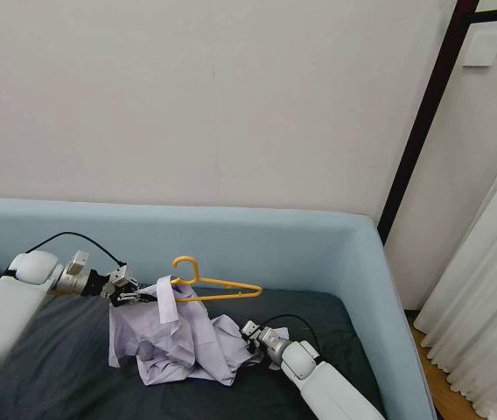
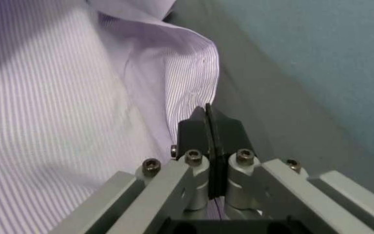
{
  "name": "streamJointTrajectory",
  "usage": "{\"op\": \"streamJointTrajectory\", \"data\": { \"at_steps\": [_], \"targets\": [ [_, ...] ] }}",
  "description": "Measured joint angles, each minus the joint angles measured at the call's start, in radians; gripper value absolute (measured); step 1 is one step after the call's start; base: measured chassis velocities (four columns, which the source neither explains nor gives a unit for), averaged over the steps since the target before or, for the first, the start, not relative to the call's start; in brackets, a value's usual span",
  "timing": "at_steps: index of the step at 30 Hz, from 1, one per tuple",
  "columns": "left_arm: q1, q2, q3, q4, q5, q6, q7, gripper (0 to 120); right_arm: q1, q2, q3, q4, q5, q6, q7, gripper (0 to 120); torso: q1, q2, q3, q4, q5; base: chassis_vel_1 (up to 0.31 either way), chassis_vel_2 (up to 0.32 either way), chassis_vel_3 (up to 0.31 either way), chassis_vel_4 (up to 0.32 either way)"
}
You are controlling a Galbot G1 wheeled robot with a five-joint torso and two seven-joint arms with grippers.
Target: Pick up the clothes from the sofa and hang them on the clothes hanger.
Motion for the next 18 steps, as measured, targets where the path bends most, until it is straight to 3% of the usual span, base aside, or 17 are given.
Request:
{"op": "streamJointTrajectory", "data": {
  "at_steps": [9, 18],
  "targets": [
    [-0.014, 0.002, 0.0, 0.005, -0.006, 0.0, 0.0, 1, -0.002, -0.046, 0.054, 0.05, 0.123, 0.04, 0.025, 0, 0.0, 0.0, 0.0, -0.0001, 0.0001, 0.0, 0.0, 0.0, 0.0],
    [-0.041, 0.012, 0.012, 0.017, -0.071, -0.012, 0.016, 1, -0.023, -0.131, 0.123, 0.234, 0.453, -0.002, 0.135, 0, 0.0, 0.0, 0.0, 0.0, 0.0003, 0.0, 0.0, 0.0, 0.0]
  ]
}}
